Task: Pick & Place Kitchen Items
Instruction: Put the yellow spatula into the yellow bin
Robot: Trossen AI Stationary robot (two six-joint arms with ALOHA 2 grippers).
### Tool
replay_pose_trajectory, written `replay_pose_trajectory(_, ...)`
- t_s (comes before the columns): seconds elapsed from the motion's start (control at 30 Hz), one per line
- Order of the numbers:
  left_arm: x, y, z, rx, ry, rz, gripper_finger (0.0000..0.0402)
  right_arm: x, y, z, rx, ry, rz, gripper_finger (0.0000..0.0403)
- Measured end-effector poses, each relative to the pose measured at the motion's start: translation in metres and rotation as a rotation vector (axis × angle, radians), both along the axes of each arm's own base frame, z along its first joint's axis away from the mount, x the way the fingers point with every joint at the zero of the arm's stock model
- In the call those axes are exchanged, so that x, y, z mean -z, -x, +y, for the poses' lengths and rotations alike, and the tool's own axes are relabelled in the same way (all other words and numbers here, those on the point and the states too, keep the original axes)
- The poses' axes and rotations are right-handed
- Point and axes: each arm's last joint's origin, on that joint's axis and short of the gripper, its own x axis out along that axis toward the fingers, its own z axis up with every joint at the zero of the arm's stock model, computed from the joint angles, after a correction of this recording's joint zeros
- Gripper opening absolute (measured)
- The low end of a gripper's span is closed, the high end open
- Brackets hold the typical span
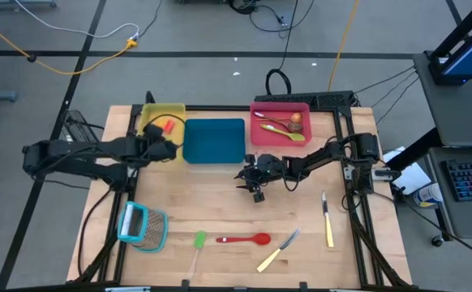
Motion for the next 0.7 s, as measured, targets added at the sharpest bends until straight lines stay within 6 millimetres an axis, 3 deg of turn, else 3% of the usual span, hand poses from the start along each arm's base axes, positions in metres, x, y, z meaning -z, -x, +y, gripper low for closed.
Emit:
replay_pose_trajectory(0.27, 0.034, 0.003, 0.035, -0.048, 0.107, 0.033, 0.0009, 0.0, 0.0, 0.0, 0.0, 0.0, 0.0, 0.0153)
replay_pose_trajectory(0.43, 0.04, 0.002, 0.062, -0.011, 0.161, -0.041, 0.0026, 0.0, 0.0, 0.0, 0.0, 0.0, 0.0, 0.0153)
replay_pose_trajectory(0.7, 0.053, 0.005, 0.089, -0.031, 0.227, -0.067, 0.0009, 0.0, 0.0, 0.0, 0.0, 0.0, 0.0, 0.0153)
